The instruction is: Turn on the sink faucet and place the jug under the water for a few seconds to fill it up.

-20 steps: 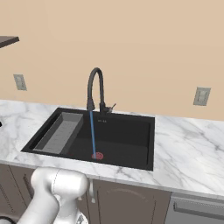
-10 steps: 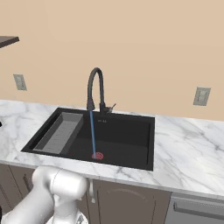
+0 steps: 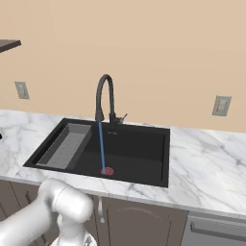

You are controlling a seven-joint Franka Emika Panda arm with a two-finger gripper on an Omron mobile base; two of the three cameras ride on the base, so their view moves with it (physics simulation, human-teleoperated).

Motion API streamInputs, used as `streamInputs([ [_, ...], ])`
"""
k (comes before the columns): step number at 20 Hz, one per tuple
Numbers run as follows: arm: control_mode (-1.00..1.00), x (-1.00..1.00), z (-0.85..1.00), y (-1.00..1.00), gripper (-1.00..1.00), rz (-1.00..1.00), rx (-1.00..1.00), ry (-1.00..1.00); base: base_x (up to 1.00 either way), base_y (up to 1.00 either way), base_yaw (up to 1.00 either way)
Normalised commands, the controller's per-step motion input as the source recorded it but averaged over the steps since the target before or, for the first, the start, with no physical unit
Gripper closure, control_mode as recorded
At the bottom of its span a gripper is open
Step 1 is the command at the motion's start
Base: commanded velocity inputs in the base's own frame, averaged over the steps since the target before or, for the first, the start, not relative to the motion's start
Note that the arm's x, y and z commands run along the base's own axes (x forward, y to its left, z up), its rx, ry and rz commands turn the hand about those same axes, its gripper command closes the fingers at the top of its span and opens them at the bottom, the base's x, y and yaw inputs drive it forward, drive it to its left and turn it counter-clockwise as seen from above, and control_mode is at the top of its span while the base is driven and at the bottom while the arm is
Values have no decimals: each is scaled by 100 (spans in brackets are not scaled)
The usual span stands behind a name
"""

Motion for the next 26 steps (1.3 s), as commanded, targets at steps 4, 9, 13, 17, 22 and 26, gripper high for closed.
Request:
streamInputs([
  [4, -100, 1, -28, 46, -100, 0, 0, -6, 0, 0, 0],
  [9, -100, 29, -31, 49, -100, 0, 0, 0, 0, 0, 0],
  [13, -100, 37, -21, 16, -100, 0, 0, -1, 0, 0, 0],
  [17, -100, 40, -11, 12, -100, 0, 0, -2, 0, 0, 0],
  [22, -100, 42, -10, 10, -100, 0, 0, -2, 0, 0, 0],
  [26, -100, 46, -16, 16, -100, 0, 0, -1, 0, 0, 0],
])
